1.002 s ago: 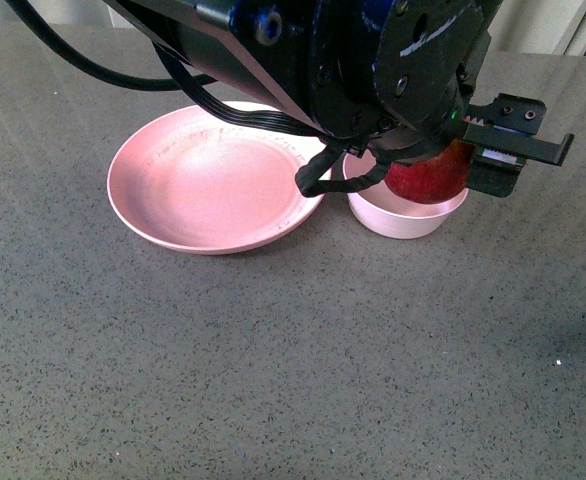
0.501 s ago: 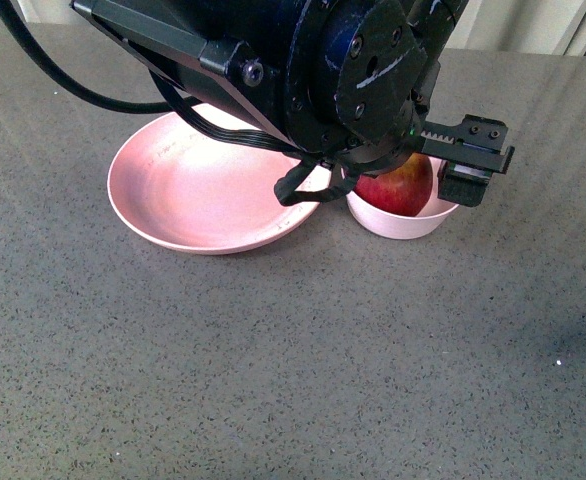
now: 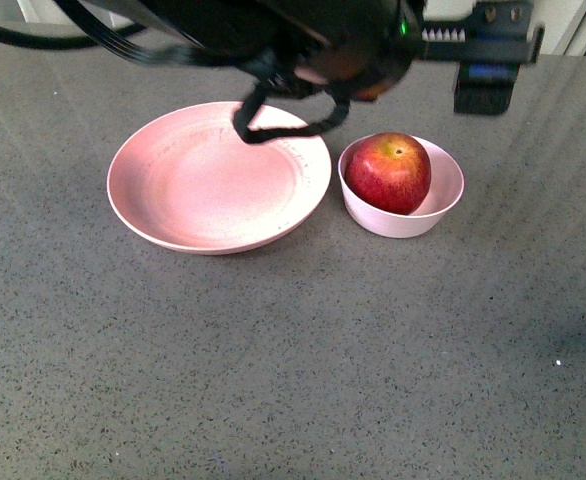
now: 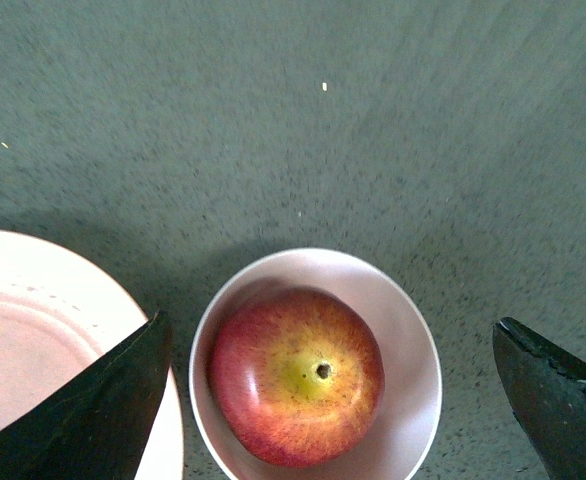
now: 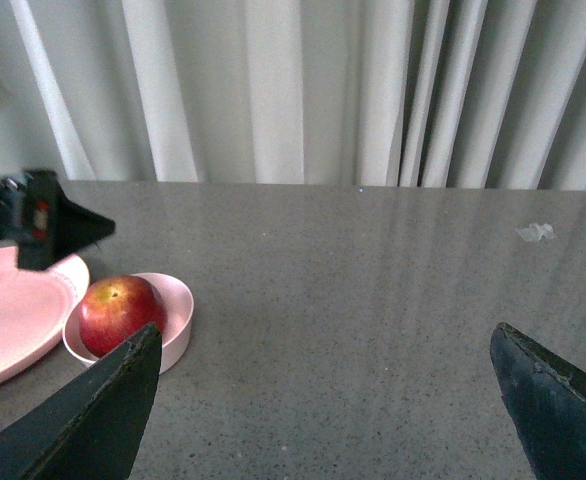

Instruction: Move apple from plate to bowl

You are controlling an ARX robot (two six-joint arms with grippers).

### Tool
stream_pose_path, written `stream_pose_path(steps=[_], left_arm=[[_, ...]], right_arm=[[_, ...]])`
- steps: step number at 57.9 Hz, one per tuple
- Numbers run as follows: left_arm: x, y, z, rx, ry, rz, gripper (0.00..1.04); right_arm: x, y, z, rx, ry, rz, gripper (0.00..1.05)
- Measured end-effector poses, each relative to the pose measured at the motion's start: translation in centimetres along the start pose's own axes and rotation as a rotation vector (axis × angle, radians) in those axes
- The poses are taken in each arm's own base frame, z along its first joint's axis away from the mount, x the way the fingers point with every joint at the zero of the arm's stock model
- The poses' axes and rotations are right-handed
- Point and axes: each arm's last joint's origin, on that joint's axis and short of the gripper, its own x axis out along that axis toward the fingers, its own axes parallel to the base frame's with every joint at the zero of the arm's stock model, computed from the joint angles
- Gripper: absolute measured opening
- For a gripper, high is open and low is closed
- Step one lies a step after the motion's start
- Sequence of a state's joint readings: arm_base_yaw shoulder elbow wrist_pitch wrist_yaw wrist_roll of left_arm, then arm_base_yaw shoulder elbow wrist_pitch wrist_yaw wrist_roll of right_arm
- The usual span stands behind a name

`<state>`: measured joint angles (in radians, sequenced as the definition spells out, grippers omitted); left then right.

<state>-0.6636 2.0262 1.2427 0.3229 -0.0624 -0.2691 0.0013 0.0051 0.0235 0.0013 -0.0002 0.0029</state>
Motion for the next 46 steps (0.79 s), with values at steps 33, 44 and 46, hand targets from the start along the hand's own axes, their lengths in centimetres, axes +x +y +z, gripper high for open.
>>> stream_pose_path(steps=[33, 44, 46], left_arm=[[-18.4, 10.3, 0.4, 0.013, -0.534, 0.481, 0.63], [-23.2, 12.4, -4.7, 0.070, -0.507, 0.518, 0.23], [-23.5, 12.6, -5.1, 0.071, -0.505, 0.519, 0.18]], right_arm=[[0.0, 0.0, 0.0, 0.000, 0.000, -0.001, 0.96], [0.0, 0.0, 0.0, 0.000, 0.000, 0.000, 0.96], [0.0, 0.0, 0.0, 0.000, 0.000, 0.000, 0.96]])
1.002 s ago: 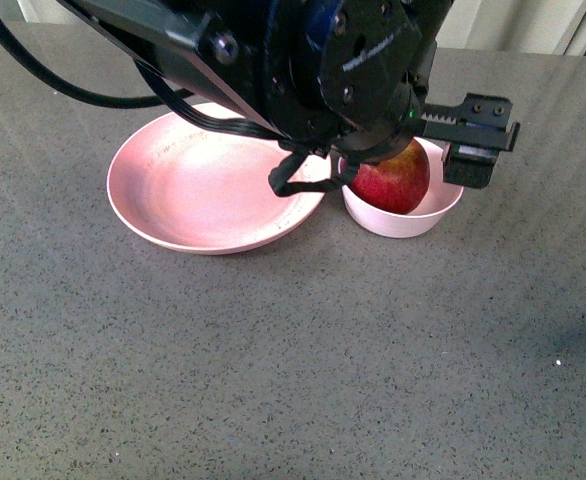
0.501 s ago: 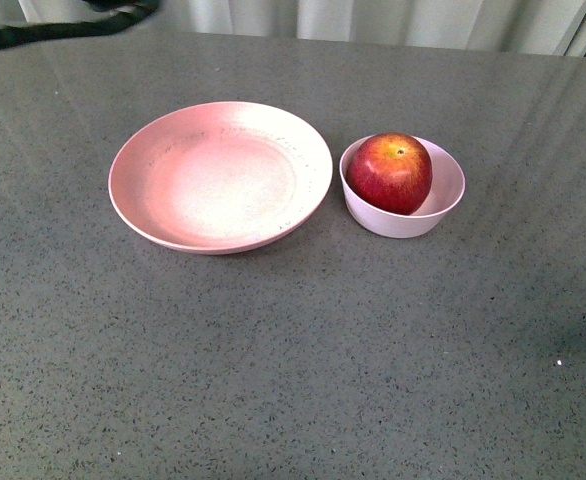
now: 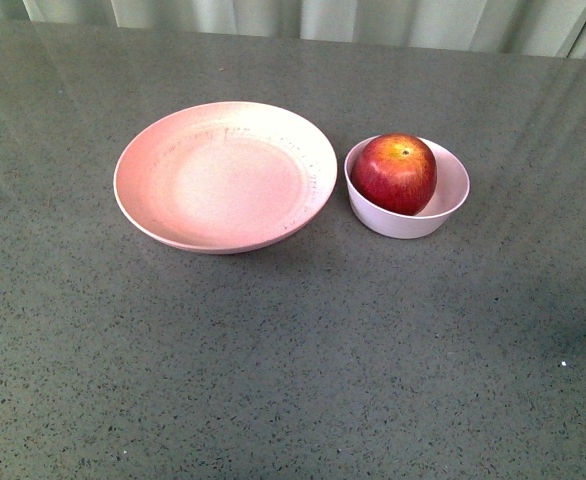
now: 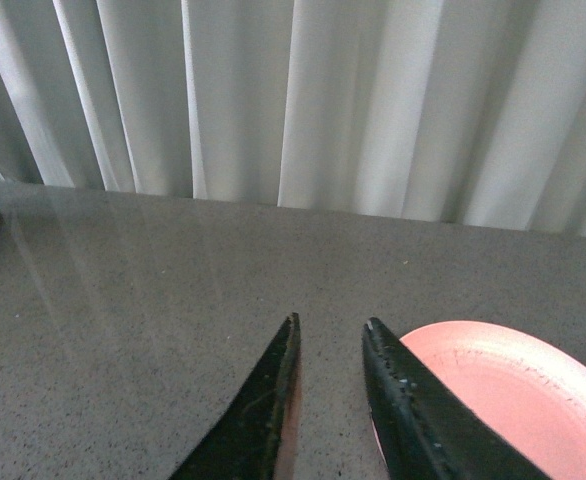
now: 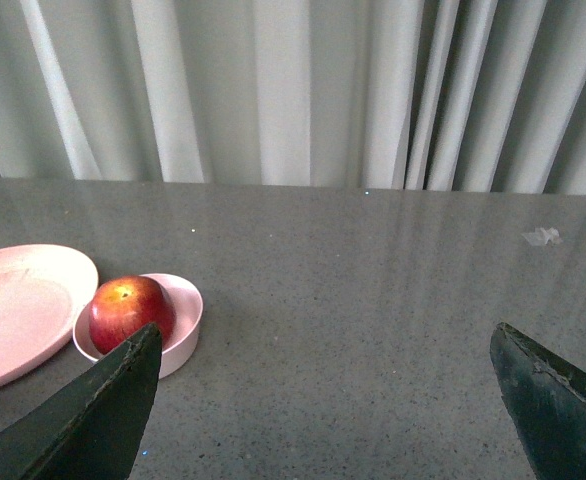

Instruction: Move apple from plate to bowl

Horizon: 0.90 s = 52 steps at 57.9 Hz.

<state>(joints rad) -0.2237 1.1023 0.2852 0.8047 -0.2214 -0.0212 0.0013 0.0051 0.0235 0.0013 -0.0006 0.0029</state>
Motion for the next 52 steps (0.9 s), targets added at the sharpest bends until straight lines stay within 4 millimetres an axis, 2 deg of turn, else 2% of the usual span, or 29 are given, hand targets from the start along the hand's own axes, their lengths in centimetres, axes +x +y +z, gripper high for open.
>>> stream_pose_path(steps=[5, 6, 19, 29, 37, 43, 52], left_arm=[[-1.1, 0.7, -0.5, 0.004, -0.005, -0.008, 0.02], [-1.2, 0.8, -0.5, 0.001, -0.006, -0.008, 0.01], [-3.8, 2.4, -1.8, 0.008, -0.002, 0.003, 0.02], [-4.9, 2.8, -2.2, 0.008, -0.005, -0.003, 0.02], [-5.9, 4.0, -2.5, 0.009, -0.004, 0.007, 0.02], [-6.5, 4.0, -3.4, 0.009, -0.012, -0.001, 0.02], [-7.2, 4.0, -3.1, 0.010, -0.018, -0.002, 0.02]], right_arm=[[0.0, 0.0, 0.0, 0.000, 0.000, 0.000, 0.96], [0.0, 0.0, 0.0, 0.000, 0.000, 0.000, 0.96], [0.0, 0.0, 0.0, 0.000, 0.000, 0.000, 0.96], [0.0, 0.0, 0.0, 0.000, 0.000, 0.000, 0.96], [0.0, 0.0, 0.0, 0.000, 0.000, 0.000, 0.96], [0.0, 0.0, 0.0, 0.000, 0.000, 0.000, 0.96], [0.0, 0.0, 0.0, 0.000, 0.000, -0.001, 0.96]])
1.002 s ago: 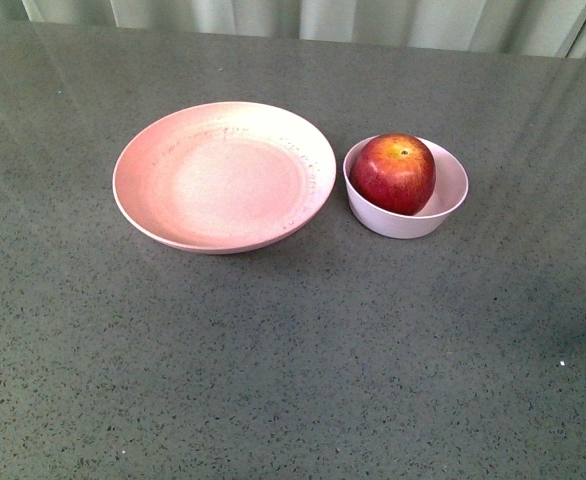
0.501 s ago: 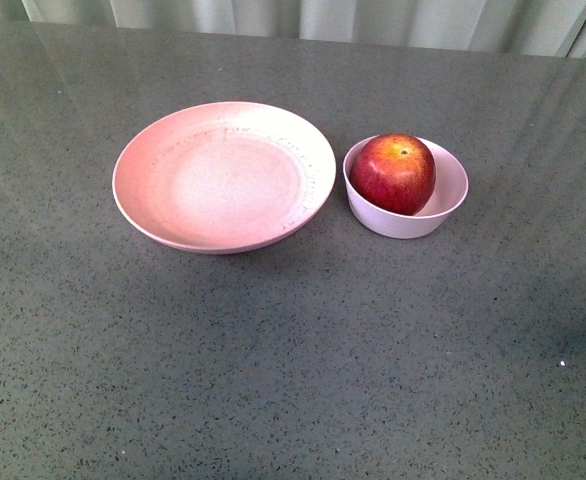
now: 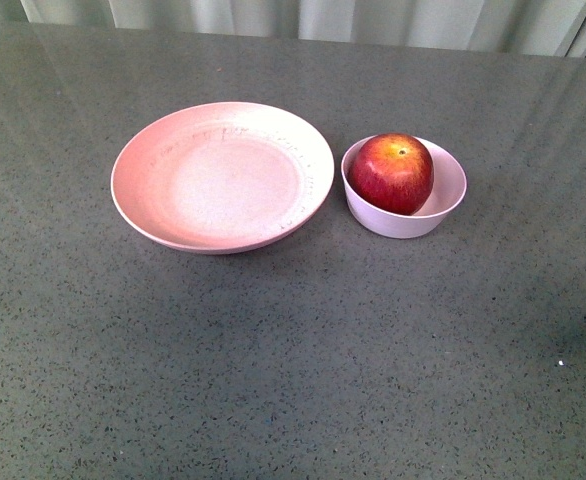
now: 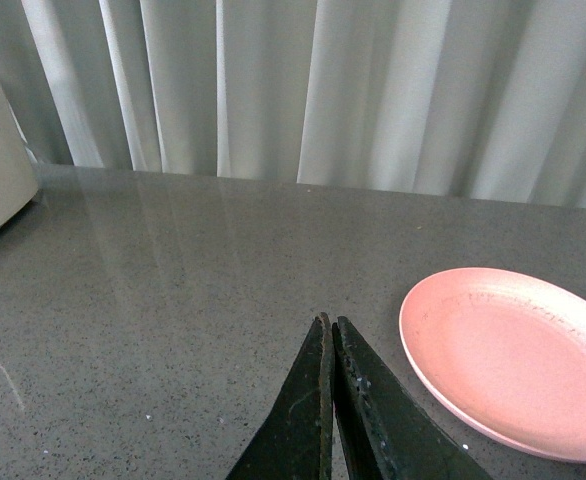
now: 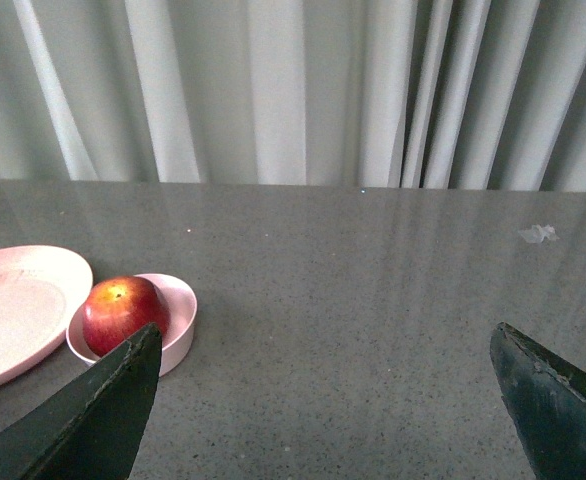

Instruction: Move apple from plate to bowl

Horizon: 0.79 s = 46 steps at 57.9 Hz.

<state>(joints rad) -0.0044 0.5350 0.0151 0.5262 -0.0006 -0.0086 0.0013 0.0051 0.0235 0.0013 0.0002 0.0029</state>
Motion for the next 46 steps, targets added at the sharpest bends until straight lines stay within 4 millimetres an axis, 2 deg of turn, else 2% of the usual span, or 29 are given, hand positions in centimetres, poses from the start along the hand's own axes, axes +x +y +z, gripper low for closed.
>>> stream_pose_path(steps=[16, 46], left_arm=[[-1.2, 0.0, 0.3, 0.000, -0.008, 0.000, 0.02], [-2.3, 0.0, 0.2, 0.000, -0.009, 0.000, 0.02]], right_arm=[[0.0, 0.0, 0.0, 0.000, 0.000, 0.000, 0.96], [0.0, 0.0, 0.0, 0.000, 0.000, 0.000, 0.96]])
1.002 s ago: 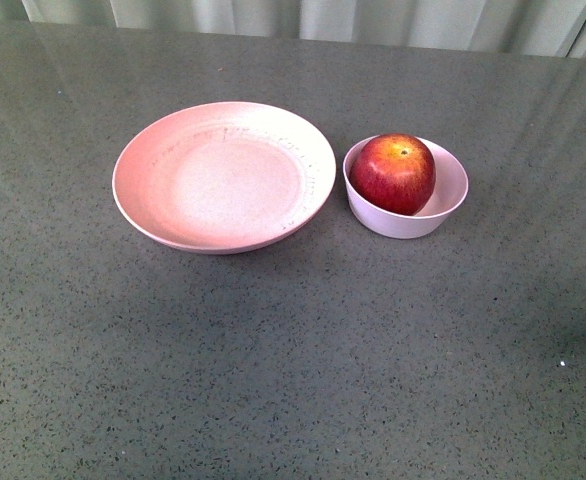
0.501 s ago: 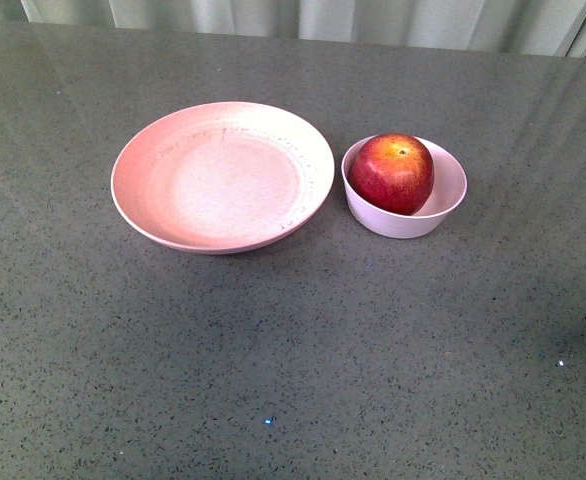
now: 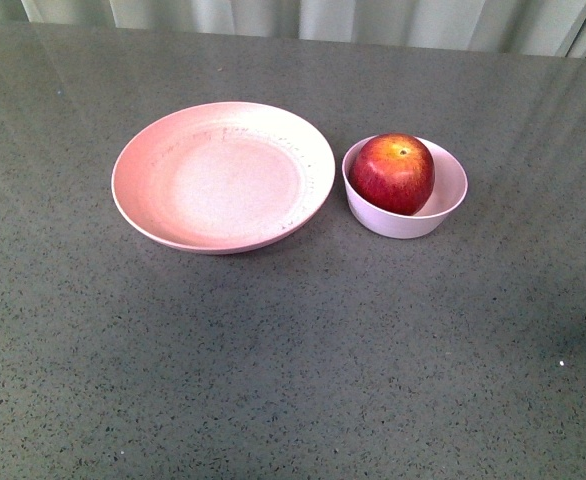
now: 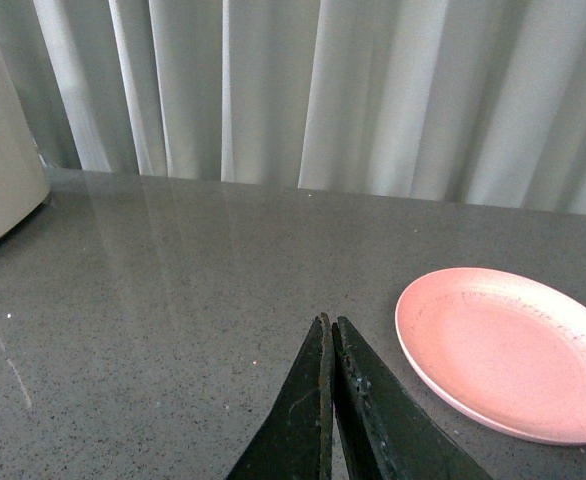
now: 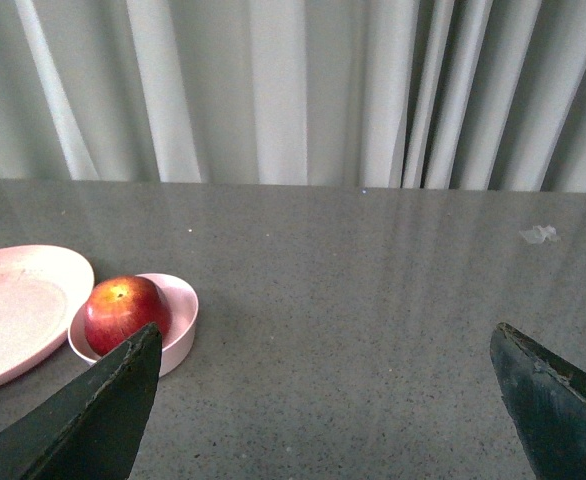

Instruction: Move apple from plate to bowl

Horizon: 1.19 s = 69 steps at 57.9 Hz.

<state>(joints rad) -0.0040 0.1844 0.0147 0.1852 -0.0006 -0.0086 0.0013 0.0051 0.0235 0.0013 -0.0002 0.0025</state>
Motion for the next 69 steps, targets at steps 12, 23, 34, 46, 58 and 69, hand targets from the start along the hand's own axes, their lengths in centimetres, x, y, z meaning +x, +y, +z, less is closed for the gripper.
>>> stream_pose_path(steps=[12, 23, 34, 46, 58, 69], left_arm=[[-1.1, 0.0, -0.3, 0.000, 0.011, -0.001, 0.02], [-1.1, 0.0, -0.4, 0.000, 0.016, 0.001, 0.02], [-1.1, 0.0, -0.4, 0.000, 0.016, 0.001, 0.02], [-1.1, 0.0, -0.4, 0.000, 0.016, 0.001, 0.31], [-1.1, 0.0, -0.4, 0.000, 0.016, 0.001, 0.67], [-1.1, 0.0, -0.4, 0.002, 0.016, 0.001, 0.98]], right_arm=[[0.0, 0.0, 0.0, 0.000, 0.000, 0.000, 0.96], [0.0, 0.0, 0.0, 0.000, 0.000, 0.000, 0.96], [0.0, 0.0, 0.0, 0.000, 0.000, 0.000, 0.96], [0.0, 0.0, 0.0, 0.000, 0.000, 0.000, 0.96], [0.0, 0.0, 0.0, 0.000, 0.000, 0.000, 0.96], [0.0, 0.0, 0.0, 0.000, 0.000, 0.000, 0.96]])
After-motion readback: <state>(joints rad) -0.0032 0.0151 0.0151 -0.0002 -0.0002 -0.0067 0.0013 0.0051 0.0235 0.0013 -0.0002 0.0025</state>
